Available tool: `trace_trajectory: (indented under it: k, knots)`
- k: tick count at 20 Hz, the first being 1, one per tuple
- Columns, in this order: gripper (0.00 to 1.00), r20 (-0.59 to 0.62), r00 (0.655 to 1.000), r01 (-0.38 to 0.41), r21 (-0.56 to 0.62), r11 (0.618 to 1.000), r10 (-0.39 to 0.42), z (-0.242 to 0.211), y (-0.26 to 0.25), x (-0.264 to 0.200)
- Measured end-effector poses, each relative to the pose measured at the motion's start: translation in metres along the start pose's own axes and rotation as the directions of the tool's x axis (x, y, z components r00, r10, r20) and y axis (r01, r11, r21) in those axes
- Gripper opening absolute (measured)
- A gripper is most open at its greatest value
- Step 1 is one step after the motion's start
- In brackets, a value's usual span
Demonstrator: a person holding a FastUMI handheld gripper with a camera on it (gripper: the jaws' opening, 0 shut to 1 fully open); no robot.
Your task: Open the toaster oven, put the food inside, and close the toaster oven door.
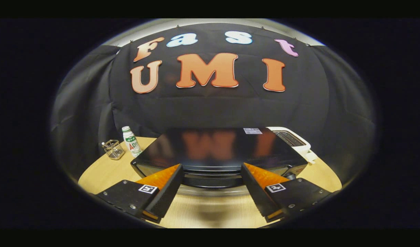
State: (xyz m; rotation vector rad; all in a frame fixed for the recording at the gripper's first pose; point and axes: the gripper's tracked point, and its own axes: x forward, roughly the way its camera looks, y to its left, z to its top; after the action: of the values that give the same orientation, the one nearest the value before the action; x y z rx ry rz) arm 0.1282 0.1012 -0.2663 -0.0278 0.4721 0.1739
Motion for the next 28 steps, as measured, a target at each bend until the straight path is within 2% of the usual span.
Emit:
trace_trajectory:
  k: [4, 6, 8, 16, 21, 28]
  knots:
    - [0.98, -0.014, 1.000, 0.027, -0.010, 1.000, -0.027, -0.012, 0.001, -0.022]
    - [0.98, -0.020, 0.999, 0.032, 0.038, 0.999, -0.031, -0.023, 0.001, -0.035]
    - [0.97, -0.023, 0.999, 0.032, 0.027, 0.999, -0.031, -0.036, 0.002, -0.047]
    - [0.98, -0.120, 0.992, 0.035, 0.030, 0.999, -0.031, -0.107, 0.004, -0.091]
    - [0.98, -0.200, 0.979, 0.037, 0.033, 0.999, -0.030, -0.152, 0.006, -0.099]
    - [0.98, -0.327, 0.945, 0.054, 0.075, 0.996, -0.026, -0.202, -0.001, -0.096]
